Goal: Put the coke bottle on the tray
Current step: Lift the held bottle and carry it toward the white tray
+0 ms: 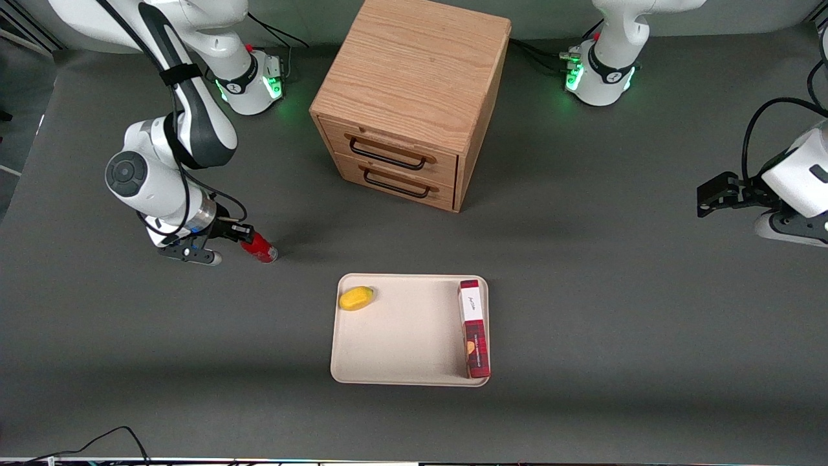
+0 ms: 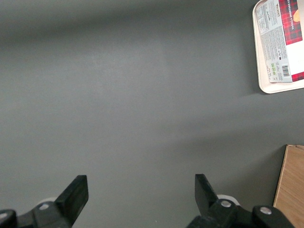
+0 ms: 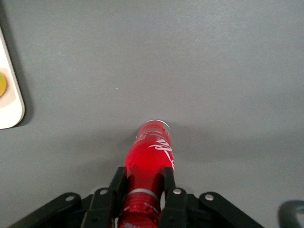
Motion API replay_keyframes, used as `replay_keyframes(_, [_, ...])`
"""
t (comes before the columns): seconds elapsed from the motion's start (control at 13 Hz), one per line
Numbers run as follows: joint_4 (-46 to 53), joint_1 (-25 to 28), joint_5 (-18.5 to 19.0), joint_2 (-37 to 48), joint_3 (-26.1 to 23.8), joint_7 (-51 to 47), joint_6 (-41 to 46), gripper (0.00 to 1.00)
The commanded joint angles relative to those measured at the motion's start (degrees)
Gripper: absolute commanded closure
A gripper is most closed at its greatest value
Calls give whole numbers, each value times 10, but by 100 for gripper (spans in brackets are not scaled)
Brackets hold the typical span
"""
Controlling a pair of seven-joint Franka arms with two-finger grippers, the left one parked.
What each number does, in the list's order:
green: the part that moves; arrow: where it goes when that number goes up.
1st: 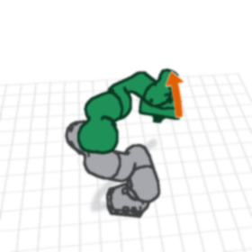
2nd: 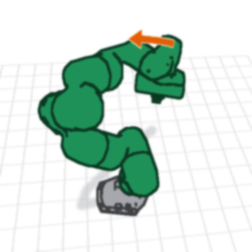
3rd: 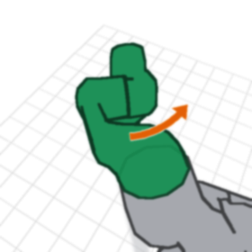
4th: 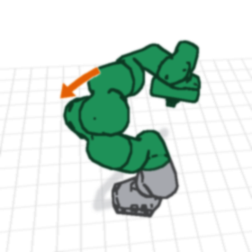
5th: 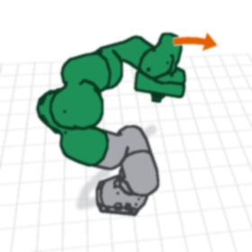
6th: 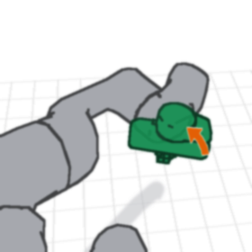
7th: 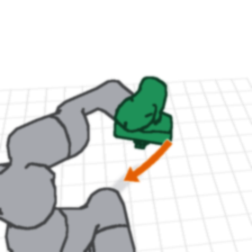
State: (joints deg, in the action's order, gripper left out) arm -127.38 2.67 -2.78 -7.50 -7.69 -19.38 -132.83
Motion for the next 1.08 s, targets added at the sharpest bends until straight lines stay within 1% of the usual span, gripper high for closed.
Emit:
replay_keyframes(0.0, [97, 2, 18, 27, 6, 35, 137, 100])
replay_keyframes(0.15, [241, 2, 16, 20, 7, 48, 283, 100])
replay_keyframes(0.31, [384, 5, 9, -11, 6, 47, 392, 100])
replay_keyframes(0.46, [517, 18, 3, -64, 1, 39, 460, 100])
replay_keyframes(0.54, [587, 32, 5, -107, 0, 17, 484, 100])
replay_keyframes(0.62, [661, 42, 3, -157, -5, -31, 498, 100])
replay_keyframes(0.69, [723, 51, 3, -210, -25, -83, 500, 100])
replay_keyframes(0.77, [769, 63, 4, -266, -37, -142, 492, 100])
replay_keyframes(0.85, [802, 82, 4, -311, -38, -199, 466, 100])
replay_keyframes(0.92, [809, 98, 8, -340, -35, -244, 426, 100])
replay_keyframes(1.0, [810, 110, 9, -382, -34, -306, 357, 100])
